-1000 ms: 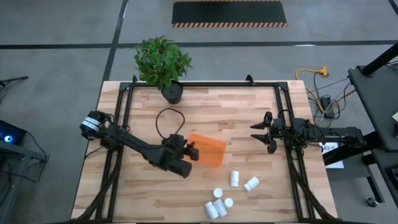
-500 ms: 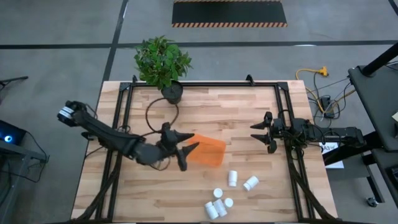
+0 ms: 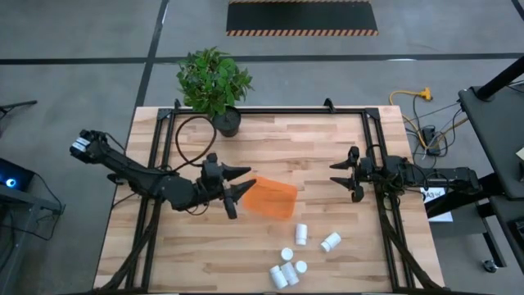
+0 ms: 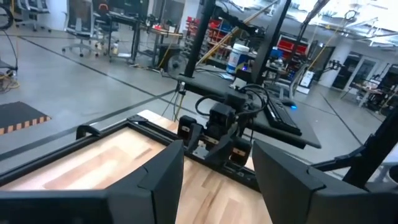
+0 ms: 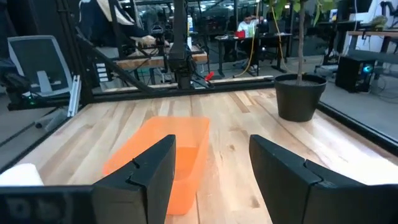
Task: Pick and place pill bottles into a basket
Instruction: Put the white pill bottle into the orange container
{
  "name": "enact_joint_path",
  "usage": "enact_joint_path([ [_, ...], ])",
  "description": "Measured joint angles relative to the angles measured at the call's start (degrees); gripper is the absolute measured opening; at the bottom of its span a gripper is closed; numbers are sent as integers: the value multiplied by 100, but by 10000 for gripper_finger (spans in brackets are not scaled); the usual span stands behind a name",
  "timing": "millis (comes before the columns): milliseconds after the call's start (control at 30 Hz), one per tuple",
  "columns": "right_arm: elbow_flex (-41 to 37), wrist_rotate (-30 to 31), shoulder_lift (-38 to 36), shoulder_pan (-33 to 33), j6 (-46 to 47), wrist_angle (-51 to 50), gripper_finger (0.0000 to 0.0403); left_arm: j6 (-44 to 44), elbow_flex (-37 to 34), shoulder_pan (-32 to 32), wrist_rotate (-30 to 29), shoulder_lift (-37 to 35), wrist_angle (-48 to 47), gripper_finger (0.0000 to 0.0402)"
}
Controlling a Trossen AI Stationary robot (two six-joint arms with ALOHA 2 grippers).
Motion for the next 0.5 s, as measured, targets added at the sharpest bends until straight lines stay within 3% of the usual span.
enact_joint_path([
  [100,0,-5,0,0,505,151,194,-11,-2,0,3,11,16,174],
  [333,0,-6,-4,0,2945,766,194,-110,-2,0,4,-160,112,173],
  [500,-1,302,0,0,3586,784,194,-137,-64,0,37,-533,-194,173],
])
